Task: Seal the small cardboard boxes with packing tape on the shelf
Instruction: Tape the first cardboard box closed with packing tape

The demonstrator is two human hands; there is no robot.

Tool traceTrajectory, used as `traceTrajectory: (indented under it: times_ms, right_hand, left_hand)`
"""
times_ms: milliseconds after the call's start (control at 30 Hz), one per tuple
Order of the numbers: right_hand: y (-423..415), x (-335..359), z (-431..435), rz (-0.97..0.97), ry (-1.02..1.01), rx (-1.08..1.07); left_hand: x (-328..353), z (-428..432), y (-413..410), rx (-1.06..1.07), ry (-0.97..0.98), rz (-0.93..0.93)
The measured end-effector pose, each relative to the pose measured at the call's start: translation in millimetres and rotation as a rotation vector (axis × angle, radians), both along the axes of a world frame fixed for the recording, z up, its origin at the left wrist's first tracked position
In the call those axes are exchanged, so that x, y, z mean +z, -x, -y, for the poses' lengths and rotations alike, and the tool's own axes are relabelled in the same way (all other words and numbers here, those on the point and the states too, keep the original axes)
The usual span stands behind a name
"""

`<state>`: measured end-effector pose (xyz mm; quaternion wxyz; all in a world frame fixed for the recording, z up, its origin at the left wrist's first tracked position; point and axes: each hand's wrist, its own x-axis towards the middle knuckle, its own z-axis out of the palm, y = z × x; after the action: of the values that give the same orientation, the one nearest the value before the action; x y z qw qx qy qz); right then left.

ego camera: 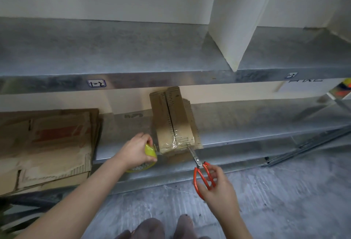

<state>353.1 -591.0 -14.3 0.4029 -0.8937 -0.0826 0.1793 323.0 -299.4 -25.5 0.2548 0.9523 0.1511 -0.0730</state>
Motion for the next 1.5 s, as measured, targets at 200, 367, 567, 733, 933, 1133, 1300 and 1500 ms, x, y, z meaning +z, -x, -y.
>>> traceTrajectory:
  times_ms: [200, 367, 567, 733, 933, 1133, 1300, 1500]
  right_hand:
    - [38, -3, -35, -0.334, -0.148, 0.02]
    - [42, -7, -51, -0.676, -0.195, 0.083]
    - [44, -17, -68, -0.695, -0.155, 0.132]
    - [39, -18, -77, -0.712, -0.167, 0.117]
    - [31, -22, -80, -0.718, -0.223, 0.078]
    - [25, -24, -81, -0.721, -0.241, 0.075]
    - [21, -23, -81, -0.688, -0.258, 0.104]
    - [18, -27, -83, -0.766, -0.312, 0.062]
  left_hand:
    - [3, -2, 7, -0.01, 0.012, 0.015]
    - [4, -4, 12, -0.026, 0.011, 0.026]
    - [6, -2, 14, -0.033, 0.014, 0.018]
    - [7, -2, 15, -0.034, 0.023, 0.002]
    - [6, -2, 16, -0.026, 0.023, -0.002]
    - [3, -3, 16, -0.011, 0.021, -0.013]
    - [0, -4, 14, -0.016, 0.02, -0.019]
    - [-4, -6, 14, -0.003, 0.014, -0.014]
